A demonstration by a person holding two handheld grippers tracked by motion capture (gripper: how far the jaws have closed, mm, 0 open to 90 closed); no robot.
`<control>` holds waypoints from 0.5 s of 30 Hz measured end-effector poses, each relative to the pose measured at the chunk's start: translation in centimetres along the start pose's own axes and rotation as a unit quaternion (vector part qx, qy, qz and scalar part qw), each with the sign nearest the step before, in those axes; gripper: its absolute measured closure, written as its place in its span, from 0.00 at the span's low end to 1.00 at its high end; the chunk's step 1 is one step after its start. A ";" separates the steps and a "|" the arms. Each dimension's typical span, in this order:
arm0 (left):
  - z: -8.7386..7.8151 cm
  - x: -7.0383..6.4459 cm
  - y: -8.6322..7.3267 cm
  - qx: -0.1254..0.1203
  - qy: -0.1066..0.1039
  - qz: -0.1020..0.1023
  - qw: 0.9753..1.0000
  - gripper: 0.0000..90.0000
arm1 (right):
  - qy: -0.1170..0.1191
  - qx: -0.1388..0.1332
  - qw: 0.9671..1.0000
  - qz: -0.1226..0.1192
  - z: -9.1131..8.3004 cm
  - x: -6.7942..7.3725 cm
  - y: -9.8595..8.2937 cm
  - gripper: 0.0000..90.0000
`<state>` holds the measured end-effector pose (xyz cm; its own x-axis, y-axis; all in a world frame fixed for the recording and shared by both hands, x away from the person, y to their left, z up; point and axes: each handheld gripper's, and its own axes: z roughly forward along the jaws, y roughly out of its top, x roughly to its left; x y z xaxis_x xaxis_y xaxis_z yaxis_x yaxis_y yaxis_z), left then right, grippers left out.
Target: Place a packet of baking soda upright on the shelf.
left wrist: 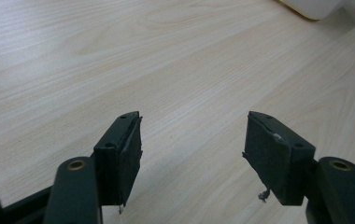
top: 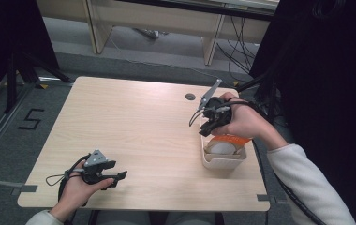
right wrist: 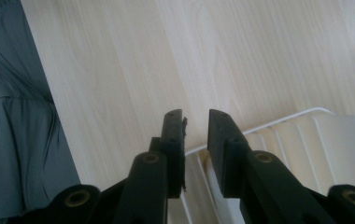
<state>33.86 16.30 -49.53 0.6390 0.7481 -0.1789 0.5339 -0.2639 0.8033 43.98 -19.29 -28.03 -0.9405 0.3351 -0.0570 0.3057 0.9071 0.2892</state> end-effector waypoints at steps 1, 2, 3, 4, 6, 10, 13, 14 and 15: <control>0.0 0.0 0.0 0.000 0.000 0.000 1.000 0.40 | 0.000 0.000 1.000 0.000 0.0 0.0 0.0 0.85; 0.0 0.0 0.0 0.000 0.000 0.000 1.000 0.40 | -0.007 0.000 1.000 -0.006 0.5 0.6 0.0 0.85; 0.0 0.0 0.0 0.000 0.000 0.000 1.000 0.40 | -0.005 0.002 1.000 -0.007 0.7 0.8 0.1 0.85; 0.0 0.0 0.0 0.000 0.000 -0.001 1.000 0.40 | -0.005 0.002 1.000 -0.007 0.7 0.8 0.1 0.85; 0.0 0.0 0.0 0.000 0.000 0.000 1.000 0.40 | -0.006 0.006 1.000 -0.004 1.2 1.3 0.0 0.85; 0.0 0.0 0.0 0.000 0.000 0.000 1.000 0.40 | -0.012 0.010 1.000 -0.008 2.0 2.2 -0.1 0.85; 0.0 0.0 0.0 0.001 0.000 0.000 1.000 0.40 | 0.000 0.001 1.000 -0.008 2.7 2.9 -0.3 0.84; 0.0 0.0 0.0 0.001 0.000 0.000 1.000 0.40 | 0.000 0.001 1.000 -0.008 2.7 2.9 -0.3 0.84; 0.0 0.0 0.0 0.003 0.000 0.003 1.000 0.40 | -0.003 -0.002 1.000 -0.007 3.3 3.4 -0.5 0.83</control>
<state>33.86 16.35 -49.53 0.6415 0.7470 -0.1745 0.5334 -0.2709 0.8013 41.09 -17.78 -31.49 -0.9439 0.3235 -0.0660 0.2918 0.9110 0.2913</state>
